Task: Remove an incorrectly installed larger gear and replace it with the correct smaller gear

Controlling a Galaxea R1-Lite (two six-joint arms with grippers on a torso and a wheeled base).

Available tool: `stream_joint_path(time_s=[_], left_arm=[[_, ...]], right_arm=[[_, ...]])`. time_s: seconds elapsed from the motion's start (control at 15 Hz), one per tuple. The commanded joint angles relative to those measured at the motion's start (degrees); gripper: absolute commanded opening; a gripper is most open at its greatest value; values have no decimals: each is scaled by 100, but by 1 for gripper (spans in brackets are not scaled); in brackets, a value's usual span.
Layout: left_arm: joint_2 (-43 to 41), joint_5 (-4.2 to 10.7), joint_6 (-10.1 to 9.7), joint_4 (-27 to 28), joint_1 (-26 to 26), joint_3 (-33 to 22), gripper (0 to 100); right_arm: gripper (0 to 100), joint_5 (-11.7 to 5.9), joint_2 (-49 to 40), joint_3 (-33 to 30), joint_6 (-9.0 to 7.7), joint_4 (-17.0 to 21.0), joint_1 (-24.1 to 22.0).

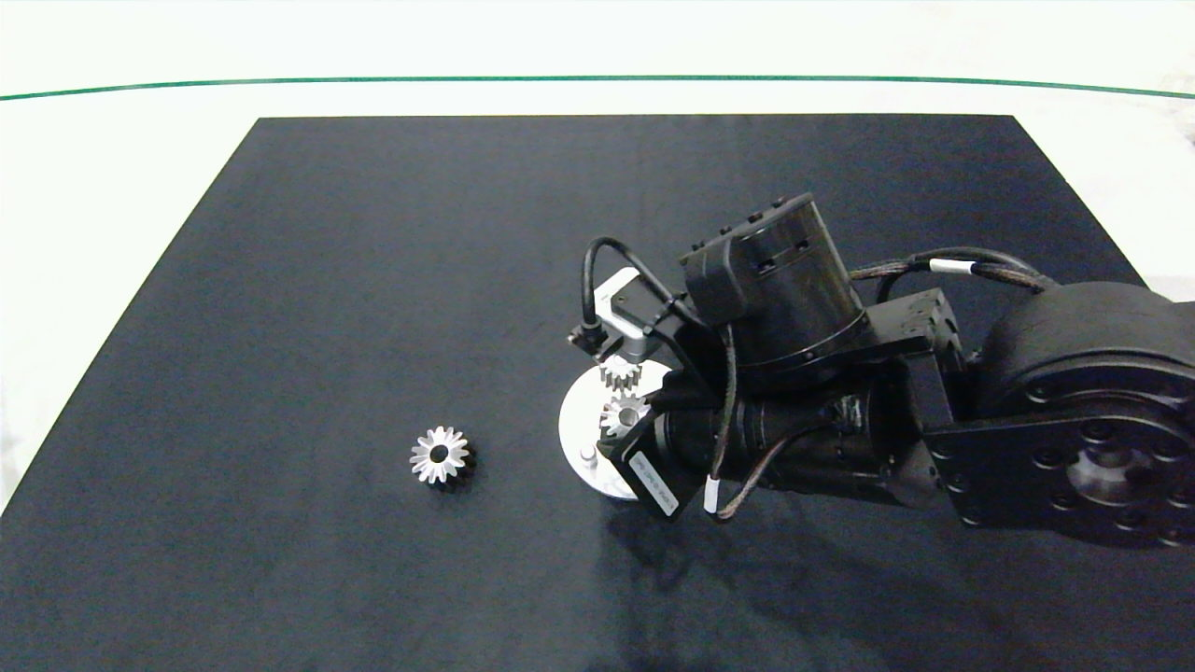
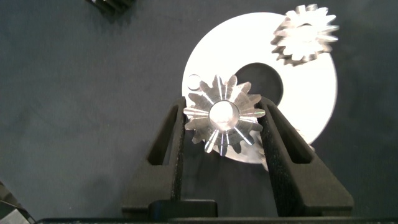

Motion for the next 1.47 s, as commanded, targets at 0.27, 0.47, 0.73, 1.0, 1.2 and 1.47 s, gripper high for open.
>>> stream_joint_path(time_s=[0.27,0.47,0.73,1.0,1.2,1.47], left_arm=[[-48,8,3,14,9,-52,100],[-56,8,3,14,1,-52,100],[-92,8,3,23,-17,-44,100],[-118,8,3,23,-26,-35,100],[-153,8,3,23,-34,-17,100],[-162,8,3,32,-34,-9,100]], right_arm=[[19,-45,579,-220,0,12,44],[19,-54,798,-475,18,12,53],[19,-89,877,-519,36,12,115],[19,-160,904,-519,36,12,150],[19,-221,983,-519,27,12,150],[100,-300,1009,-589,27,12,159]])
